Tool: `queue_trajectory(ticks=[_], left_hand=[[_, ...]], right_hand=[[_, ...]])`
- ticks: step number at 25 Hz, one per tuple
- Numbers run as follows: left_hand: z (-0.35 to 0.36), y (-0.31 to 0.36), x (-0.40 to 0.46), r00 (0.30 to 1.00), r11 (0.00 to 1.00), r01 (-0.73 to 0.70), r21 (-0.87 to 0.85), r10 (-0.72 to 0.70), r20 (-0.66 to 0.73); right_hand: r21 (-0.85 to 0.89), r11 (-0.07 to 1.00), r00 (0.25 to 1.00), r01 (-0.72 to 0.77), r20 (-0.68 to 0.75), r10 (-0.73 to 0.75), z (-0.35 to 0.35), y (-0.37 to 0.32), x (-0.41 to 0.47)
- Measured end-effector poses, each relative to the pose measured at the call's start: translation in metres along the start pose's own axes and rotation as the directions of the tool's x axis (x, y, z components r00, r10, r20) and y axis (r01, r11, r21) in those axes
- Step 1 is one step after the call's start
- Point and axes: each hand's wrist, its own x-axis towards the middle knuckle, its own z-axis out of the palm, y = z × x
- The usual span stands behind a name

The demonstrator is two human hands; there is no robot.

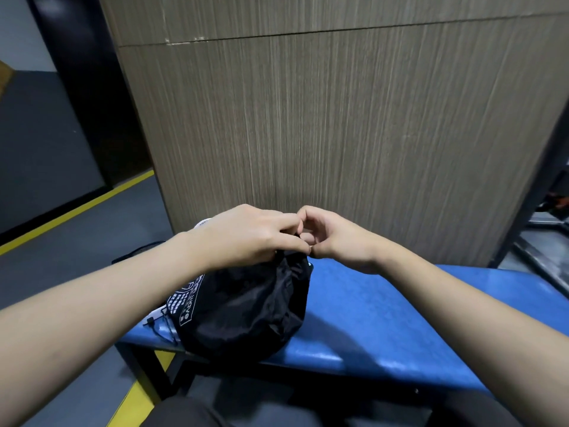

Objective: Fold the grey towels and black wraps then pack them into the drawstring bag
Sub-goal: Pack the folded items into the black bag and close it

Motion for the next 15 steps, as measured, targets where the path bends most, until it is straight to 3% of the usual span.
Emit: queue_trajectory(ticks=[3,4,6,7,8,9,10,11,13,15], left_hand=[[0.011,0.006,0.005,1.000,0.999,-0.012,-0.044,0.012,-0.005],[0.014,0.005,0.006,1.000,0.999,-0.009,-0.050,0.009,0.006],[0.018,0.001,0.006,1.000,0.999,0.010,-0.053,-0.008,0.030],[0.019,-0.001,0.005,0.998,0.995,0.028,-0.092,-0.022,0.062],[0.019,0.000,0.004,0.995,0.989,0.052,-0.139,-0.040,0.089],[0.019,0.002,0.004,0.991,0.982,0.094,-0.165,-0.076,0.113],[0.019,0.004,0.005,0.980,0.974,0.157,-0.165,-0.134,0.145],[0.020,0.006,0.005,0.968,0.966,0.212,-0.147,-0.188,0.166],[0.020,0.011,0.008,0.951,0.957,0.270,-0.108,-0.248,0.183],[0.019,0.015,0.013,0.950,0.955,0.278,-0.106,-0.257,0.177]], right_hand=[[0.104,0.994,0.998,-0.026,-0.045,0.031,0.007,0.004,-0.002],[0.055,0.998,0.993,-0.014,-0.114,0.020,0.010,0.008,-0.002],[-0.374,0.927,0.945,-0.043,-0.317,-0.084,0.014,0.016,-0.007],[-0.645,0.755,0.911,-0.120,-0.375,-0.175,0.017,0.023,-0.013],[-0.842,0.512,0.890,-0.173,-0.356,-0.285,0.021,0.028,-0.022],[-0.945,0.285,0.890,-0.160,-0.263,-0.373,0.026,0.033,-0.034],[-0.986,0.124,0.893,-0.108,-0.151,-0.423,0.033,0.036,-0.045],[-0.998,0.050,0.894,-0.046,-0.064,-0.444,0.041,0.040,-0.055],[-0.995,0.103,0.887,0.013,-0.036,-0.460,0.057,0.050,-0.068],[-0.963,0.266,0.898,0.039,-0.083,-0.432,0.067,0.057,-0.068]])
